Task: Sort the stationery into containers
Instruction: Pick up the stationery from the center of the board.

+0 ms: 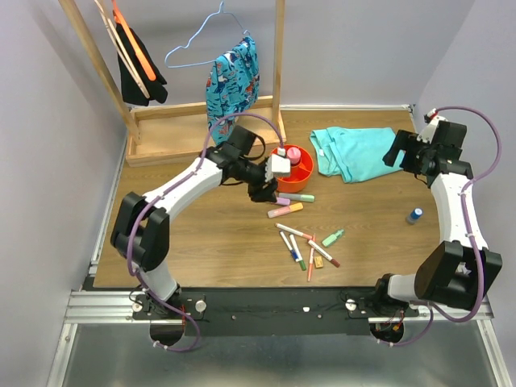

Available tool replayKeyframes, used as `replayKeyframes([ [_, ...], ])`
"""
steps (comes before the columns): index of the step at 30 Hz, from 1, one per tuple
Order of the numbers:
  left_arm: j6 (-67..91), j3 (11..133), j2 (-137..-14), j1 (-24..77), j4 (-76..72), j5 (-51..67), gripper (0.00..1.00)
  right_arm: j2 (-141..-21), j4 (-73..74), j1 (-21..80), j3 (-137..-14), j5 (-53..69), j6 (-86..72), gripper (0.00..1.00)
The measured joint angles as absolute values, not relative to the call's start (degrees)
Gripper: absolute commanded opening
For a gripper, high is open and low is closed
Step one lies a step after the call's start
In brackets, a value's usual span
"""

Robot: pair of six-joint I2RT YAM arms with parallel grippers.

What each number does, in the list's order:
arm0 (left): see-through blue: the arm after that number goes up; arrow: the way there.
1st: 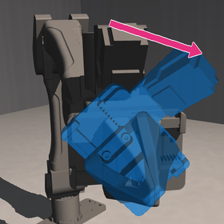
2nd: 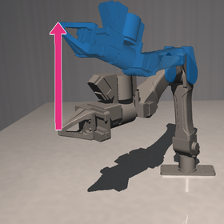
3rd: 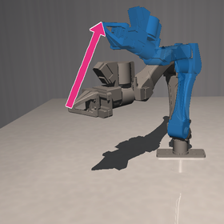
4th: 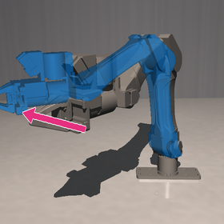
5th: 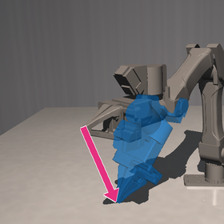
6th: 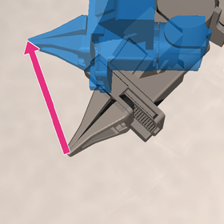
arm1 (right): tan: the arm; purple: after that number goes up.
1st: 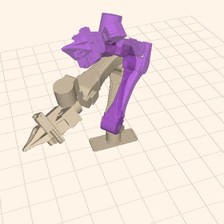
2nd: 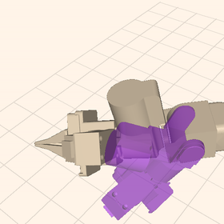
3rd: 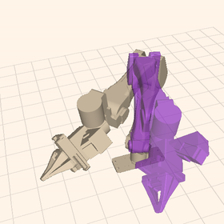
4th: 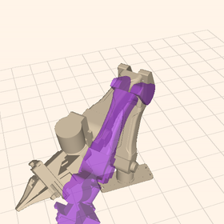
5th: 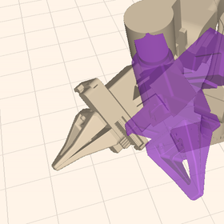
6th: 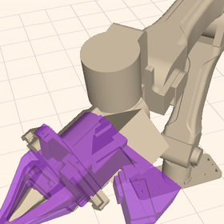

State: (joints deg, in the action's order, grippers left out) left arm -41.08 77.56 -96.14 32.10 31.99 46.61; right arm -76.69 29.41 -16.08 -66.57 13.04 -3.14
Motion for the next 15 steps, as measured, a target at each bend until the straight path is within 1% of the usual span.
replayKeyframes([
  [6,-42.04,78.3,-101.3,37.39,36.58,38.3,0.63,-76.69,28.32,-16.08,-66.3,13.78,-2.96,0.97],
  [15,-36.67,85.86,-111.15,42.63,34.94,31.44,0.62,-75.48,26.79,-16.08,-63.46,13.82,-2.98,0.97],
])
